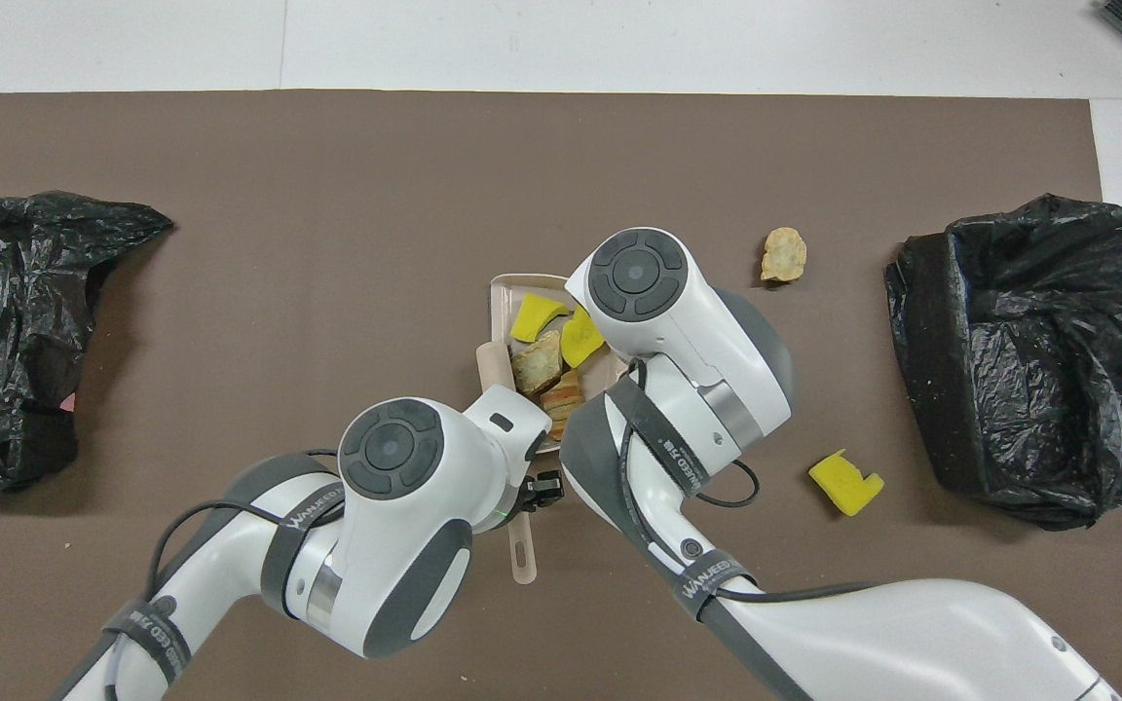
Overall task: Sweep and dump trash in bin
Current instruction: 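Sweep the remaining yellow sponge into the dustpan with the brush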
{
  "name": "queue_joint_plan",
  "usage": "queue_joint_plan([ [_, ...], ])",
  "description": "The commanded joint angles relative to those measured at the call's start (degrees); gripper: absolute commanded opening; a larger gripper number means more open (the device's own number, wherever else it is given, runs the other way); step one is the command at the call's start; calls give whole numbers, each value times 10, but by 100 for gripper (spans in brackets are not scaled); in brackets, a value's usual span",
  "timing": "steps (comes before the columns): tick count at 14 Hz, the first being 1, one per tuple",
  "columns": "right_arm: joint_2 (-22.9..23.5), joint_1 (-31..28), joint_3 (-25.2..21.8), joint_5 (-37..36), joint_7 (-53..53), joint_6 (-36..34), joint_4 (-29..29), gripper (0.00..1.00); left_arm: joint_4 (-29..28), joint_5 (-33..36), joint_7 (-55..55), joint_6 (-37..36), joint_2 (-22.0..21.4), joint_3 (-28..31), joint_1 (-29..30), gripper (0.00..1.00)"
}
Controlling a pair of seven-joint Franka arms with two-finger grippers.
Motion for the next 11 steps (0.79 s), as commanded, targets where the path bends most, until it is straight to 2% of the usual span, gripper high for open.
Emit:
queue_joint_plan([
  [1,-14,-6,5,-1,-7,18,-16,0,5,16,15,-86,-47,5,35,0],
  [3,-12,-7,5,-1,-6,18,-15,0,-5,53,11,-116,-66,4,34,0],
  [7,-40,-30,5,3,-1,21,-19,0,-46,53,-2,-109,-93,-2,18,0],
  [11,-90,-80,5,34,-32,14,-44,0,-91,53,-66,-45,-99,-5,-50,0],
])
